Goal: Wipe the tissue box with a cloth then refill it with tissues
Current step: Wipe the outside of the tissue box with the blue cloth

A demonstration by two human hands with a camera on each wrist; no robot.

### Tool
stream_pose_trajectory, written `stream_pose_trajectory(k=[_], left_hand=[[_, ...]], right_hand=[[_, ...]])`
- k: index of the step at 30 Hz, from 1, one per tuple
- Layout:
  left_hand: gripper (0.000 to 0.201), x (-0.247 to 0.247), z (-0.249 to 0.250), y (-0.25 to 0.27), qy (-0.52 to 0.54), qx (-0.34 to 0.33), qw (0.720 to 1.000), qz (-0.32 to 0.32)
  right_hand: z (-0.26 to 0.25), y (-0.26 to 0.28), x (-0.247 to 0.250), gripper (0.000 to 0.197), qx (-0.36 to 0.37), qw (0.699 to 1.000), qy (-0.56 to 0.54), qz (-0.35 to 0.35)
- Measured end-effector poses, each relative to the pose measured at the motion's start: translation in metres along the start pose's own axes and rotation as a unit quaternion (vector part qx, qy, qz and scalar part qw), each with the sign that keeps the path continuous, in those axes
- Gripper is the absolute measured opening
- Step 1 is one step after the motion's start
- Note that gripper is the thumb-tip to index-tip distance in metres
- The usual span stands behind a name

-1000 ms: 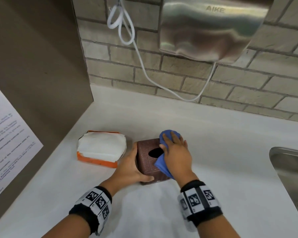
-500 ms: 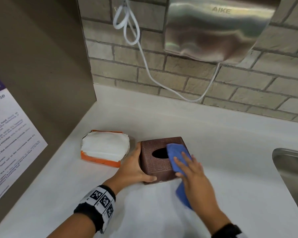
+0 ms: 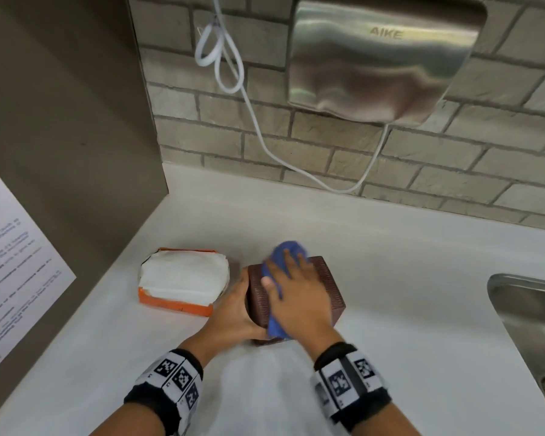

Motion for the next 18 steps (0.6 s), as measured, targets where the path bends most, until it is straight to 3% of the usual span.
stream_pose_trajectory(k=[3,4,6,9,12,15,18], left_hand=[[0.052,-0.004,-0.005,0.003,0.016,0.001,1.000,0.023],[0.054,-0.004,-0.004,0.003,0.009,-0.004,1.000,0.027],[0.081,-0.002,-0.003,0.001,-0.002,-0.016,1.000,0.005],[0.108,0.001,-0.002,-0.001,0.000,0.013,1.000,0.004],[0.107,0.000,-0.004,0.000,-0.008,0.013,1.000,0.012],[0.101,0.000,-0.004,-0.001,0.002,0.007,1.000,0.006],[0.066,-0.001,-0.005,-0.001,0.014,-0.021,1.000,-0.012]], right_hand=[[-0.042,0.009,0.002,0.045,0.114,0.993,-0.033,0.015],[-0.040,0.009,0.003,0.046,0.139,0.989,-0.044,0.005],[-0.011,0.003,0.001,0.055,0.136,0.989,-0.048,0.005],[0.052,-0.013,-0.005,0.058,0.027,0.999,-0.022,-0.020],[0.056,-0.017,-0.009,0.053,-0.048,0.997,-0.056,-0.022],[0.009,-0.003,-0.003,0.060,0.012,0.999,-0.033,0.021],[-0.024,0.021,-0.002,0.049,0.072,0.995,-0.059,0.028]])
Point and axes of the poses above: each hand's wrist, its own y-axis away from the middle knuckle, its own x-axis out of the back of the hand, z = x × y, the point moved 2 cm from there along -y, towards the middle knuckle, and after that the axes turned 13 degrees about y, right-handed, at the moved point
